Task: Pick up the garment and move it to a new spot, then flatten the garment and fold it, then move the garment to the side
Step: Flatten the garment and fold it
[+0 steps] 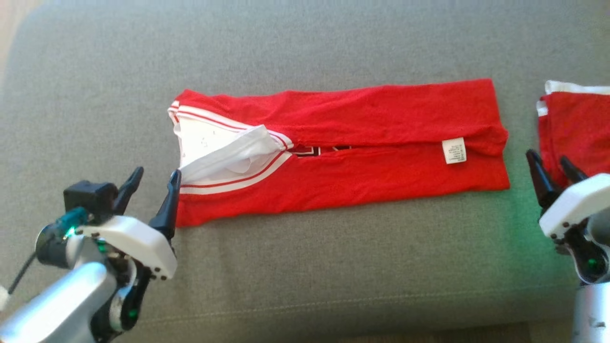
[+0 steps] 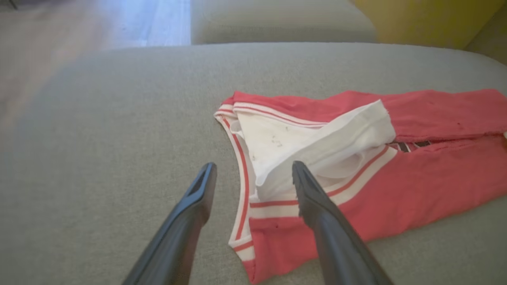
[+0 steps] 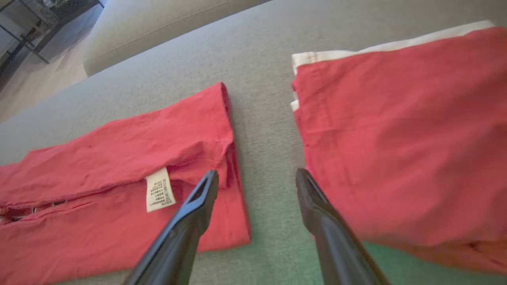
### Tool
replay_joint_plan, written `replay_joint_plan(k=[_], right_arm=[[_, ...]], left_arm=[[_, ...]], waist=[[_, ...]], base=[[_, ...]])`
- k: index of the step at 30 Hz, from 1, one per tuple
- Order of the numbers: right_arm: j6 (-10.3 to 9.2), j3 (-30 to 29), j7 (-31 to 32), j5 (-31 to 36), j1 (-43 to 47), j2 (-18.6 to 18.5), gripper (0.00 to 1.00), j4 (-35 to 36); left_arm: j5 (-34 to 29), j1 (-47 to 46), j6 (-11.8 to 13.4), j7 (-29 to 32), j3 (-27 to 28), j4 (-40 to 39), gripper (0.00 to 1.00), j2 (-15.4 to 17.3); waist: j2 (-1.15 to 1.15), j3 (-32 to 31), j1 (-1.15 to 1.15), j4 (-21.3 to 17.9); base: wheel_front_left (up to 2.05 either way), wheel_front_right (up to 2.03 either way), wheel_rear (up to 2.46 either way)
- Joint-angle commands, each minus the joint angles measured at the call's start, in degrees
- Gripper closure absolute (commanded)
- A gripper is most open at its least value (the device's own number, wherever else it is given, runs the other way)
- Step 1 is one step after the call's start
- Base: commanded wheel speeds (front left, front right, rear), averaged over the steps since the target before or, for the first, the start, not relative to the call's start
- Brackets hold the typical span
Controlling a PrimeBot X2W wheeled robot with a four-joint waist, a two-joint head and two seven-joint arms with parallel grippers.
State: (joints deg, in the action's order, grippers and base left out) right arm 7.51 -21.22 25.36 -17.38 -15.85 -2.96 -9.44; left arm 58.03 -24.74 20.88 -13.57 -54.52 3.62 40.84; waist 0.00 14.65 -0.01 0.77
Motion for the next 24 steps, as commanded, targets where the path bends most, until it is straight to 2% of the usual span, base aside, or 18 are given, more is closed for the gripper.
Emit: replay_joint_plan(k=[1, 3, 5, 9, 11, 14, 18, 24], right_arm=[[-0.02, 0.3, -0.9, 0.0, -1.1, -0.1, 0.00, 1.3], [-0.02, -1.1, -1.9, -0.5, -2.0, 0.0, 0.00, -0.9], [-0.02, -1.9, -3.0, -1.9, -3.4, 0.0, 0.00, -4.3], [-0.02, -3.4, -6.1, -1.2, -6.9, 0.1, 0.00, -11.1], [-0.02, -4.1, -7.8, -0.6, -8.7, 0.1, 0.00, -14.3], [-0.02, -5.4, -10.0, 1.2, -11.2, 0.1, 0.00, -18.8], [-0.02, -8.1, -12.0, 6.8, -13.6, 0.1, 0.00, -24.1], [-0.02, -13.1, -12.4, 14.9, -15.7, 0.1, 0.00, -30.8]], left_arm=[[-1.8, -1.3, 1.7, -0.9, 3.5, -2.1, 0.00, 1.5], [-4.0, -0.3, 4.1, -1.2, 4.7, -4.2, 0.00, 0.5], [-6.3, 0.9, 5.3, -1.4, 5.8, -6.2, 0.00, -0.7], [-12.9, 3.9, 7.0, -1.4, 9.7, -10.2, 0.00, -4.2], [-15.7, 6.0, 7.0, -1.4, 11.6, -11.9, 0.00, -6.4], [-19.3, 9.3, 6.2, -1.4, 13.7, -13.1, 0.00, -9.6], [-22.6, 12.5, 4.2, -1.4, 15.0, -12.9, 0.00, -13.2], [-26.1, 14.5, 0.8, -1.4, 15.3, -10.9, 0.00, -16.9]], waist=[[0.00, -1.4, 0.01, 0.1], [0.00, -2.0, 0.01, 0.6], [0.00, -2.5, 0.01, 1.3], [0.00, -3.0, 0.01, 3.2], [0.00, -3.2, 0.01, 4.3], [0.00, -3.2, 0.01, 5.7], [0.00, -3.0, 0.01, 7.5], [0.00, -3.2, 0.01, 9.4]], base=[[0.00, 0.00, 0.00], [0.00, 0.00, 0.00], [0.00, 0.00, 0.00], [0.00, 0.00, 0.00], [0.00, 0.00, 0.00], [0.00, 0.00, 0.00], [0.00, 0.00, 0.00], [0.00, 0.00, 0.00]])
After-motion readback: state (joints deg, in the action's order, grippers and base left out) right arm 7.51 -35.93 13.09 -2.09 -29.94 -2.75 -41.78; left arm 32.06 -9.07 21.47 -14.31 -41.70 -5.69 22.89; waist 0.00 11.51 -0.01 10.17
